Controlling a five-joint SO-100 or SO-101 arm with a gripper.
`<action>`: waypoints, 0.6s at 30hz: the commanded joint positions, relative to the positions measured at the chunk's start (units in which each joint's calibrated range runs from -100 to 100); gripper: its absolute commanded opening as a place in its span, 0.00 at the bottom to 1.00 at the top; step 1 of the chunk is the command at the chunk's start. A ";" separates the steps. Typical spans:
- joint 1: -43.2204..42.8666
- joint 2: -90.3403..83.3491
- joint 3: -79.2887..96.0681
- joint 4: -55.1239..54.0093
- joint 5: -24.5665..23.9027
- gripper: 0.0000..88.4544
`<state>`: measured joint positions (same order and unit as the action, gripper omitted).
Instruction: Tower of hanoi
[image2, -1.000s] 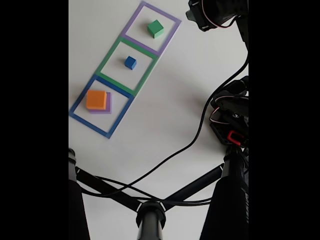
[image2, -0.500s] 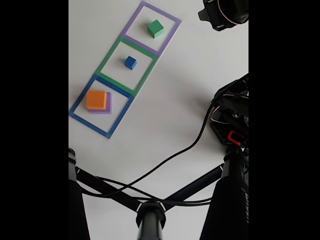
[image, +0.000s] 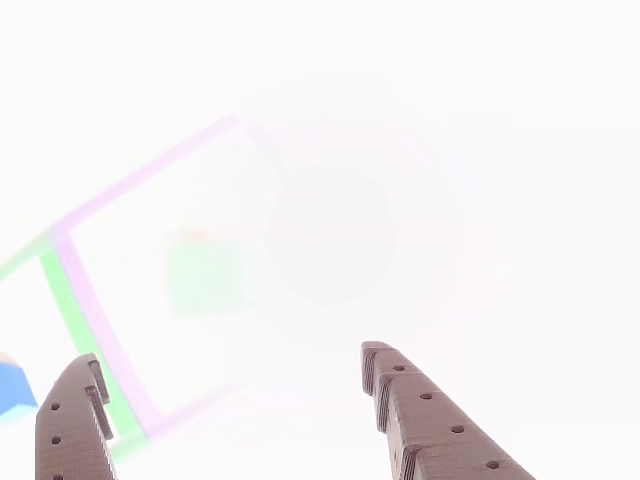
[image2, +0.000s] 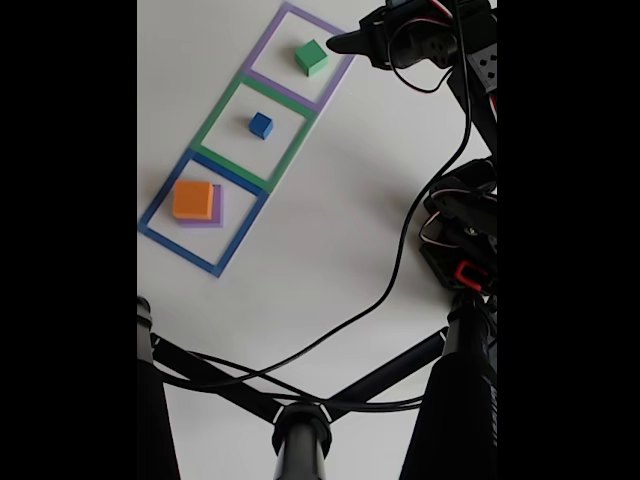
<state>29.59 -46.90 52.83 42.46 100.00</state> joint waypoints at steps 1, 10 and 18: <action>0.22 0.19 10.44 -19.38 0.00 0.34; 0.32 10.28 22.08 -44.16 0.00 0.37; -2.08 23.60 25.17 -63.67 0.00 0.36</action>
<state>29.19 -26.72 77.81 -13.00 100.00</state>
